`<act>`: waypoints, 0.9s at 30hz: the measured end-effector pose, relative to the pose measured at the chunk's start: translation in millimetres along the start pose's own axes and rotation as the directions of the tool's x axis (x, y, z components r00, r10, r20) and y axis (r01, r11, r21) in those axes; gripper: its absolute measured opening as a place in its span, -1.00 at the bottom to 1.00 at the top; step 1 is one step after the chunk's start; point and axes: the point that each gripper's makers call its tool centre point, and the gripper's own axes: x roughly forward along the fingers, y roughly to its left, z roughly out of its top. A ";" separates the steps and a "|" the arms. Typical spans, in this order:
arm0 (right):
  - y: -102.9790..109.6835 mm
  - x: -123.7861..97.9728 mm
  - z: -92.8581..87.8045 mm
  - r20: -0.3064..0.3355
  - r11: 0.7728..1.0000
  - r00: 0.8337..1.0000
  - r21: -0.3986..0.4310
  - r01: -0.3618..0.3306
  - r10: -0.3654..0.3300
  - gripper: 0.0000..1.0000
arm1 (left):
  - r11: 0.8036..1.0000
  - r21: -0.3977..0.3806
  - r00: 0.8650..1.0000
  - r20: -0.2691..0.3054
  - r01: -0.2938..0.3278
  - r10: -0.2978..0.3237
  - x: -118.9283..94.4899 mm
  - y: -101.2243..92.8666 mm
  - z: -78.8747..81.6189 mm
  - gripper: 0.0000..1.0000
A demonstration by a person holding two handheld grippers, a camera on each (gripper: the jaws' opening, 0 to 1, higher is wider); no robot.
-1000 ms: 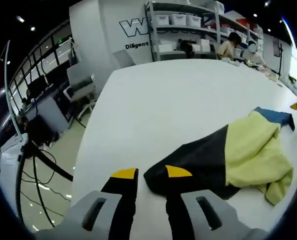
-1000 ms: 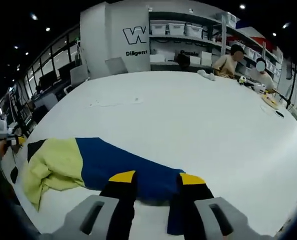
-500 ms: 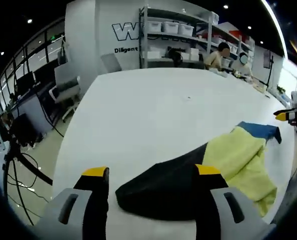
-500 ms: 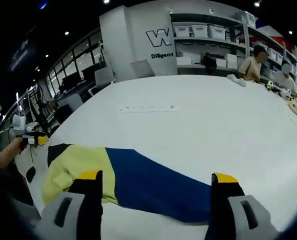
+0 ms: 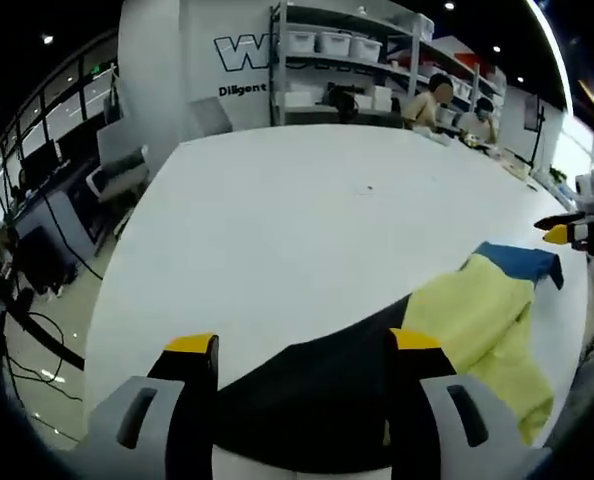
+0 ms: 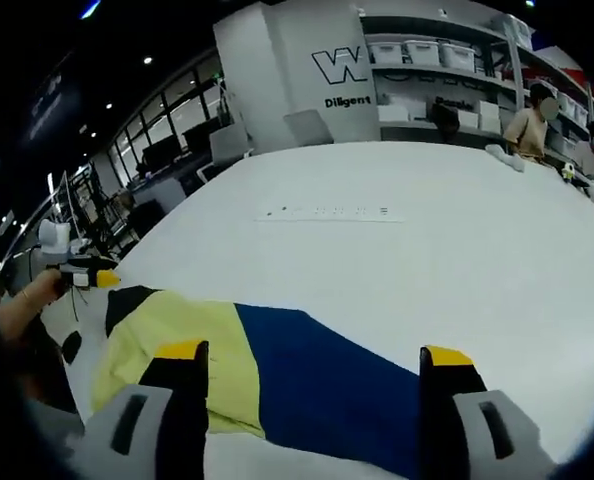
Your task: Fold the garment on the visible template until the final outline fits inside the template.
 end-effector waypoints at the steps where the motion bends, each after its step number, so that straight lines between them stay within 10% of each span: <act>1: 3.3 4.2 0.1 -0.009 1.000 1.000 -0.014 -0.010 0.010 0.73 | 1.000 0.006 1.000 -0.004 0.011 -0.011 3.6 -4.1 -0.4 0.31; 27: 60.4 85.5 -0.7 -0.107 0.964 0.986 -0.221 -0.147 0.126 0.20 | 0.985 0.138 0.992 -0.083 0.103 -0.092 55.6 -37.8 -12.0 -0.01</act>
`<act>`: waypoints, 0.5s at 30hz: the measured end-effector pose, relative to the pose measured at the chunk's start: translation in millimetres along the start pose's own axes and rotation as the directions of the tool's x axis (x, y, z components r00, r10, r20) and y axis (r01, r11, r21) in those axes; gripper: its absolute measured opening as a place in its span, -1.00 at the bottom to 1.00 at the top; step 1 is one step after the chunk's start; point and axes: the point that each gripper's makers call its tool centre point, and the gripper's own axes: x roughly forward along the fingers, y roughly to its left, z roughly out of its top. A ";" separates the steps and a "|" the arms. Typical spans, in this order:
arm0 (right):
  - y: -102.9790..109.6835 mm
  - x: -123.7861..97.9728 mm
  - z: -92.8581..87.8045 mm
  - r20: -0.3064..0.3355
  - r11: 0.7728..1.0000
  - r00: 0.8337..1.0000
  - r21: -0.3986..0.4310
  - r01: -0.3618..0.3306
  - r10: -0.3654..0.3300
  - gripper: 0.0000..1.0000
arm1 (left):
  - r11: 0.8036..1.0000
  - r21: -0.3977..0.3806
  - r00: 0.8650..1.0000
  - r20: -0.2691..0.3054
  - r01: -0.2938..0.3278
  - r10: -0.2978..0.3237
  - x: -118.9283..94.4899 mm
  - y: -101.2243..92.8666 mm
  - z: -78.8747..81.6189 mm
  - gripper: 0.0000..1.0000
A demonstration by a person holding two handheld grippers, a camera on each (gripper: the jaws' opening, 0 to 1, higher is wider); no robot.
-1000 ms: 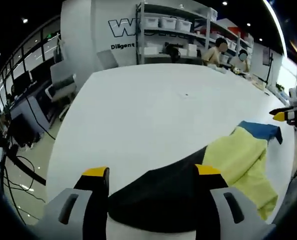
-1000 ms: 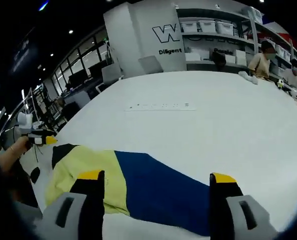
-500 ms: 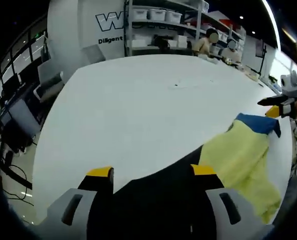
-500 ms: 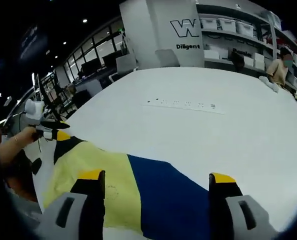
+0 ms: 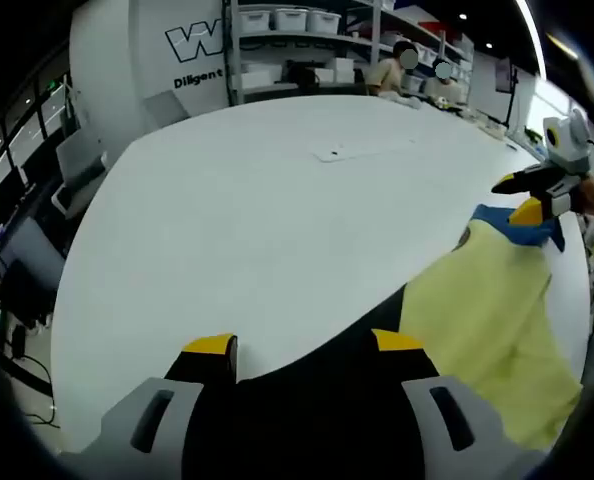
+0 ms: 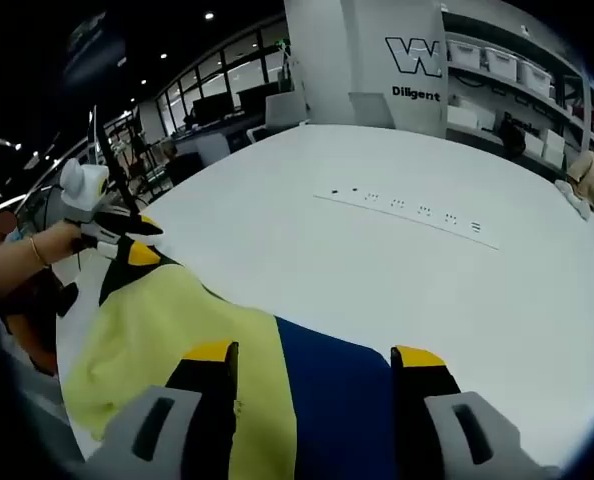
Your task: Fold the garment on the visible template until the final outline fits inside the template.
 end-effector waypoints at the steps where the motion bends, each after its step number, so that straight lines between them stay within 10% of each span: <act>1: 2.6 2.3 0.7 0.003 1.000 1.000 -0.005 -0.010 0.010 0.20 | 1.000 0.003 1.000 0.006 0.018 -0.018 0.9 -4.0 1.6 -0.03; 15: 18.5 23.6 2.5 0.002 0.991 0.999 -0.122 -0.048 0.048 -0.12 | 0.988 0.087 0.992 -0.018 0.126 -0.125 7.6 -36.7 -6.0 -0.53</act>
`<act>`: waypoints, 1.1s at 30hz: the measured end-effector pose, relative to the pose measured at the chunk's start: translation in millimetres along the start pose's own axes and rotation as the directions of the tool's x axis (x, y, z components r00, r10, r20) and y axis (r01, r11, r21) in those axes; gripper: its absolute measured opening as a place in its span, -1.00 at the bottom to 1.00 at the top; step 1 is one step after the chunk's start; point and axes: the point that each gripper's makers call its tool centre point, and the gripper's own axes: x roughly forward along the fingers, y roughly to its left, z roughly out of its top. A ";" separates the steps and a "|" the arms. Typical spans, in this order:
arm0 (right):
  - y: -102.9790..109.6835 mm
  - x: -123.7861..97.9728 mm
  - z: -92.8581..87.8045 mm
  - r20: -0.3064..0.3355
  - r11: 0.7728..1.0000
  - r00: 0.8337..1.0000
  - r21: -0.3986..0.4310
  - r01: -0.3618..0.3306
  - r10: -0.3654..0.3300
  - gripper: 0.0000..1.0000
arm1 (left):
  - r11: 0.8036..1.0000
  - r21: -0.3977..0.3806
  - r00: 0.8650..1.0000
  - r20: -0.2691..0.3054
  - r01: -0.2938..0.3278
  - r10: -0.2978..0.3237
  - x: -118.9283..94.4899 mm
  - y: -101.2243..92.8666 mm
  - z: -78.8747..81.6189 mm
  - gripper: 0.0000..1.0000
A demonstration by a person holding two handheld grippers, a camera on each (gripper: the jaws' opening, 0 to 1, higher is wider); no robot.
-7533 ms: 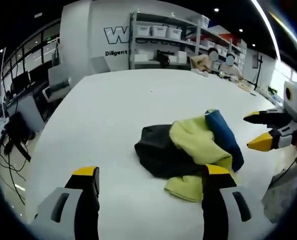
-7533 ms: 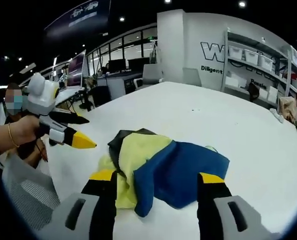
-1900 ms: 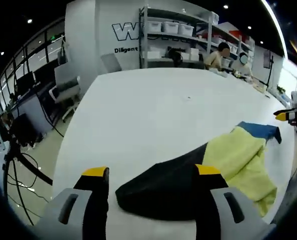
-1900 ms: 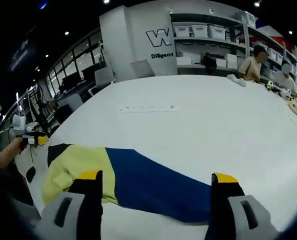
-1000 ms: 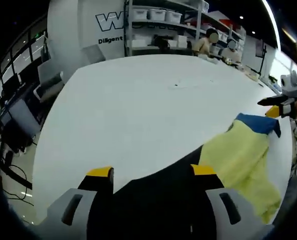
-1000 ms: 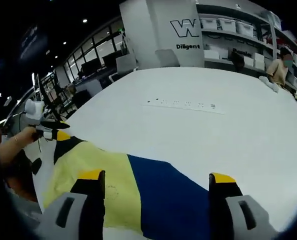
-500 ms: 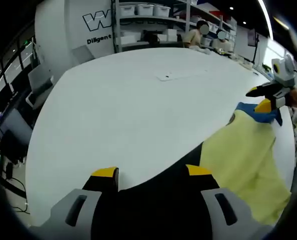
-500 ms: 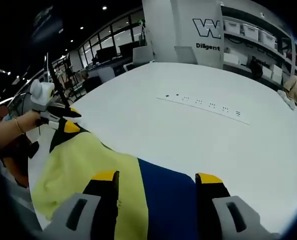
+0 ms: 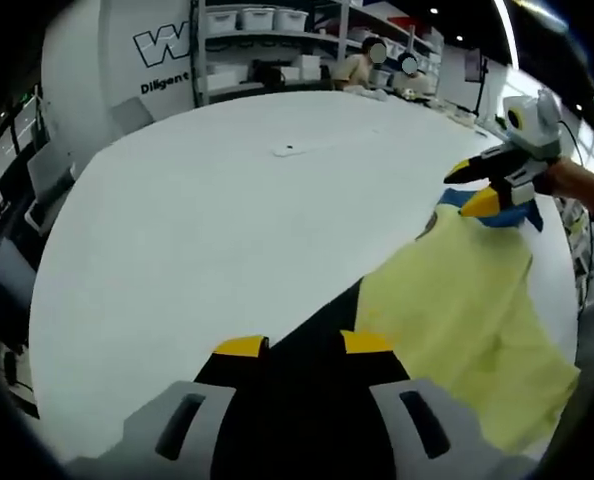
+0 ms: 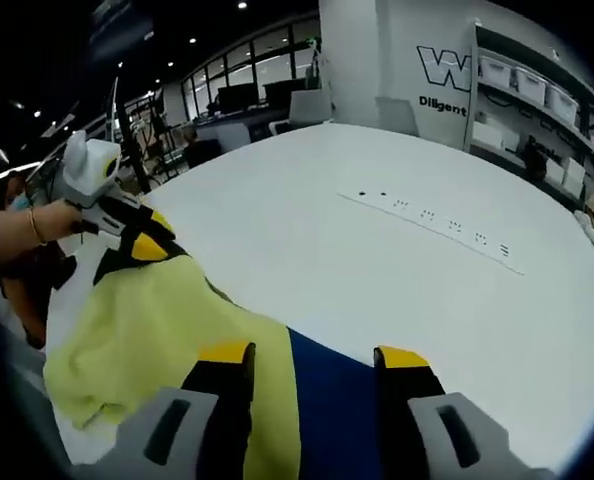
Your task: Fold the garment on the visible template until the final outline fits inside the template.
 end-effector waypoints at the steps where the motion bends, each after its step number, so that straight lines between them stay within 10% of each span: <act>1: 2.5 1.8 -0.4 -0.002 1.000 1.000 -0.008 -0.007 0.007 -0.13 | 1.000 0.013 1.000 -0.001 0.005 -0.005 0.7 -1.2 0.0 -0.55; 14: 10.2 11.0 -12.8 -0.057 0.997 0.998 -0.075 -0.018 0.014 -1.00 | 0.999 0.037 1.000 -0.003 -0.003 0.003 7.2 -0.5 1.5 -0.91; 33: 18.3 -30.9 7.5 0.020 0.996 1.000 -0.084 0.013 -0.012 -1.00 | 0.997 0.064 0.993 0.114 -0.030 0.022 -25.0 -5.7 35.5 -0.95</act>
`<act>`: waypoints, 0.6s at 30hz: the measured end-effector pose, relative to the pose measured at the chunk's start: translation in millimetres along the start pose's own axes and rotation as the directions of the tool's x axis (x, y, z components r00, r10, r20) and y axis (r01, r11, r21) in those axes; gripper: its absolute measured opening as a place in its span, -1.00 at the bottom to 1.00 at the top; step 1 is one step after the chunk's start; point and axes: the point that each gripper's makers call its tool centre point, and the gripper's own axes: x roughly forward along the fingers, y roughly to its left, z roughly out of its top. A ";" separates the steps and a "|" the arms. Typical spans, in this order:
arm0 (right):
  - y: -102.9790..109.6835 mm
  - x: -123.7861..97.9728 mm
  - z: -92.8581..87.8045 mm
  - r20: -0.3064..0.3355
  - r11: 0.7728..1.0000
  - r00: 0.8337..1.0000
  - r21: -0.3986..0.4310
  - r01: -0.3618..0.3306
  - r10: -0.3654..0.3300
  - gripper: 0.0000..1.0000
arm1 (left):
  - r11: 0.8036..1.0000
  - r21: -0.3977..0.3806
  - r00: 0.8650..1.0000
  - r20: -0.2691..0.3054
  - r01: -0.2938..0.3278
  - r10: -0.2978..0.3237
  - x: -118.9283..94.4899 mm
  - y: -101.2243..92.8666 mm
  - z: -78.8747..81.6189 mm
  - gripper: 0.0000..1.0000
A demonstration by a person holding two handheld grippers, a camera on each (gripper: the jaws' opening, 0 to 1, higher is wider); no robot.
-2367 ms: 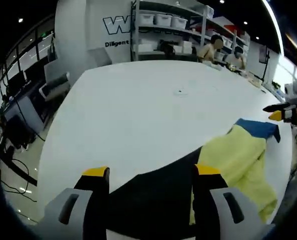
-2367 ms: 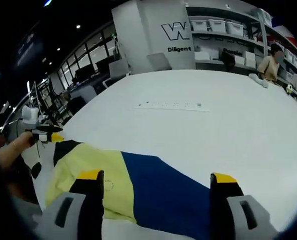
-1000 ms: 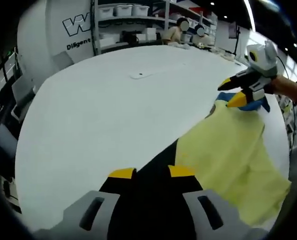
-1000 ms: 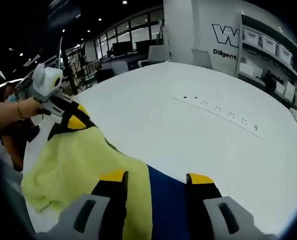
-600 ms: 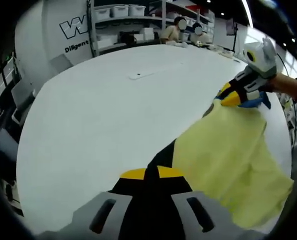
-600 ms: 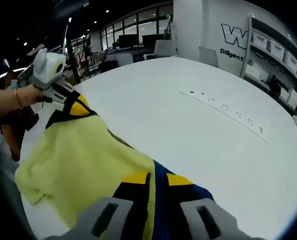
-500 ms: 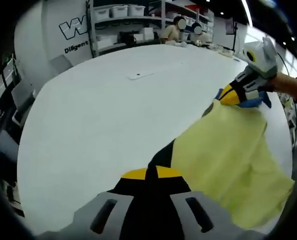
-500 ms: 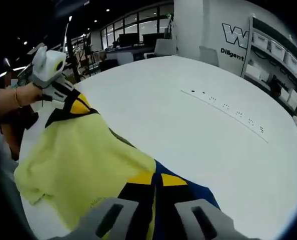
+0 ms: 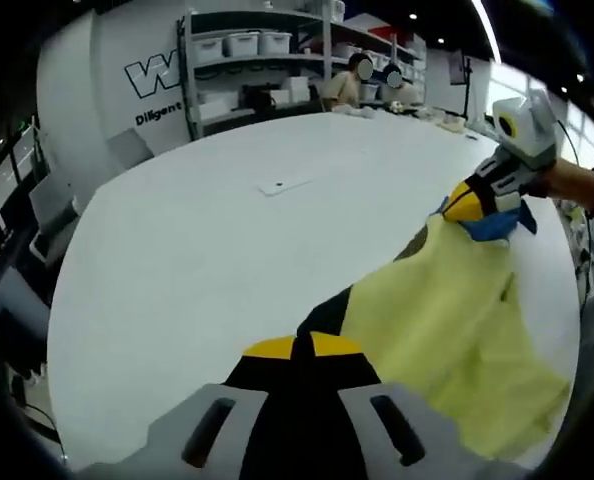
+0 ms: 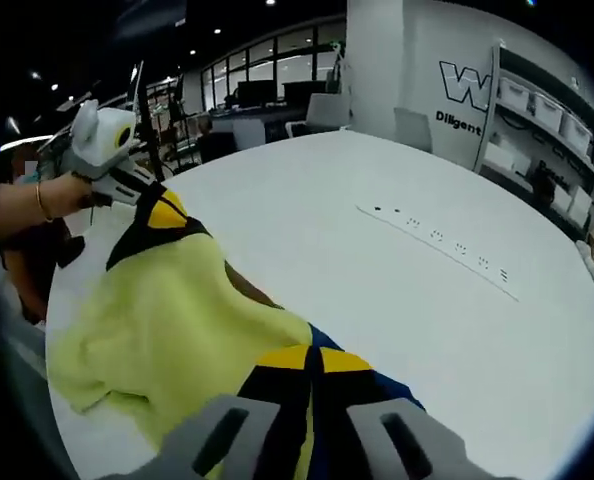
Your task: Fold the garment on the visible template until the final outline fits inside the template.
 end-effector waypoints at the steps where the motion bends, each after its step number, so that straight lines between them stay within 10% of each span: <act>1: 0.8 -3.1 1.5 0.009 1.000 1.000 0.000 0.005 -0.005 -1.00 | 1.000 0.003 1.000 0.006 0.000 0.000 -2.7 -1.1 1.8 -0.95; 18: 53.3 -48.7 -33.4 -0.003 0.998 0.999 -0.060 -0.033 0.033 -1.00 | 0.999 0.033 0.996 0.084 0.030 -0.032 -42.0 -37.3 -14.0 -0.95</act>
